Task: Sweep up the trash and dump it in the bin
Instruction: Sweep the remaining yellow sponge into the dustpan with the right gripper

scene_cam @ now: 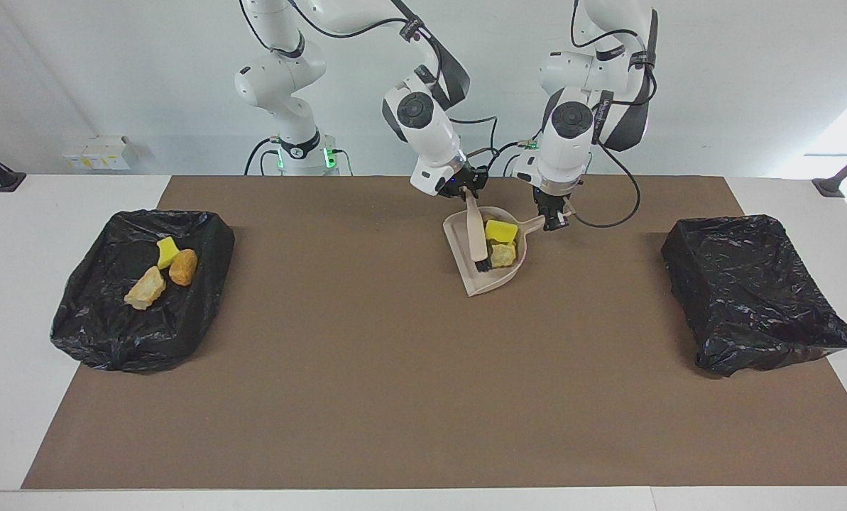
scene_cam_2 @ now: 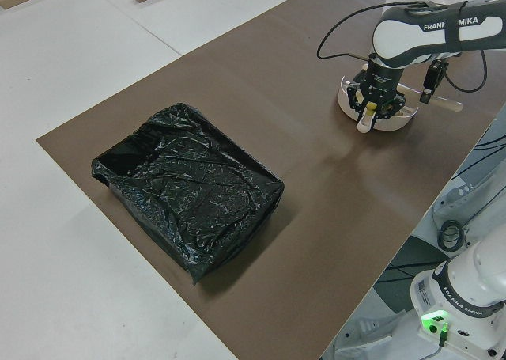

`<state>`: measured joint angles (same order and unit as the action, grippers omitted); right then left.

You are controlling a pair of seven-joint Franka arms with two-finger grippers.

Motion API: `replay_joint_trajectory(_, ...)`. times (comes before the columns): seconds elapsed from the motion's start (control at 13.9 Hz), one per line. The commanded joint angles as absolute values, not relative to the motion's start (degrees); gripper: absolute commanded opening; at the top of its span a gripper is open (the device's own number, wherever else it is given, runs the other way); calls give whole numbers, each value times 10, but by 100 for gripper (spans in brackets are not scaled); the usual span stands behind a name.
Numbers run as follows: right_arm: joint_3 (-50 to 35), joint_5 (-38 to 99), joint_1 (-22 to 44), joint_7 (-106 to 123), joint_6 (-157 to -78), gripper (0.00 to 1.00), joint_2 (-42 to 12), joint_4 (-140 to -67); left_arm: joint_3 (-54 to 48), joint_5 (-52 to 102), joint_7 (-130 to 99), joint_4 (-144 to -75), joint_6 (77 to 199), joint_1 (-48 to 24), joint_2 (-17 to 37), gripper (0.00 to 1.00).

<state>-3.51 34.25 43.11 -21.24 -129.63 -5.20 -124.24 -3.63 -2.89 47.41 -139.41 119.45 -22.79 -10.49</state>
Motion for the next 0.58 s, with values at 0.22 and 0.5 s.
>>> replay_joint_trajectory(0.22,-33,222,363,-221,-1146,0,12,-1234,-27,7,428,-1375,1185,-179,-114,0)
replay_joint_trajectory(0.5,-33,161,353,-221,-1107,0,32,-1233,-26,60,431,-1365,1178,-135,-118,0)
